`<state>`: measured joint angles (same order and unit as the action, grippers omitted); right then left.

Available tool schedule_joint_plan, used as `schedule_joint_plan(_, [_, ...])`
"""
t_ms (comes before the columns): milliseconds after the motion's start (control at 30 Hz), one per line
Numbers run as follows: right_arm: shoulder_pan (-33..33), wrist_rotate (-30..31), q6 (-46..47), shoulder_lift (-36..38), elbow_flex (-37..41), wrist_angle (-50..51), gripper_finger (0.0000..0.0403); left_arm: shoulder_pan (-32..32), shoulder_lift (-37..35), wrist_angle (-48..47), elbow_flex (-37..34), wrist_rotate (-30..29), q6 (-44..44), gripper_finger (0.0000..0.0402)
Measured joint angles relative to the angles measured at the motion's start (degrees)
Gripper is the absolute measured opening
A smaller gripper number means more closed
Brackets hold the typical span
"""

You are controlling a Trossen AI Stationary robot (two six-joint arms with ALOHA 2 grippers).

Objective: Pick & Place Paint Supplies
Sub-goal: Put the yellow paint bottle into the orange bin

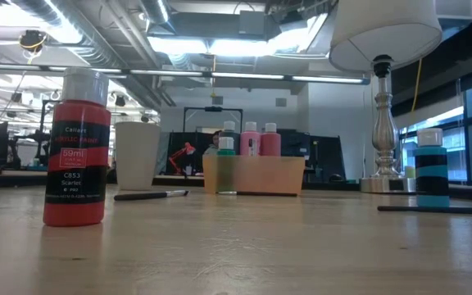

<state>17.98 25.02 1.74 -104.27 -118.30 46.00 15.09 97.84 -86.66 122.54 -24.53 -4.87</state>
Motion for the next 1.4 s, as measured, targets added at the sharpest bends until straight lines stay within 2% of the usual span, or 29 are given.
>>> schedule_joint_plan(267, [-0.3,1.8,-5.4,-0.9,0.0,-3.9,0.0264,0.0,0.0,3.1,0.0,-0.6,1.1,0.0130])
schedule_joint_plan(933, [-2.0,-0.2,-5.2,-2.5,0.0,-3.9,0.0264,0.0,0.0,3.1,0.0,-1.4,2.7,0.0130])
schedule_joint_plan(1400, [-1.0,2.5,-8.4,-2.7,0.0,-5.9,0.0264,0.0,0.0,2.9,0.0,-1.4,2.7,0.0129])
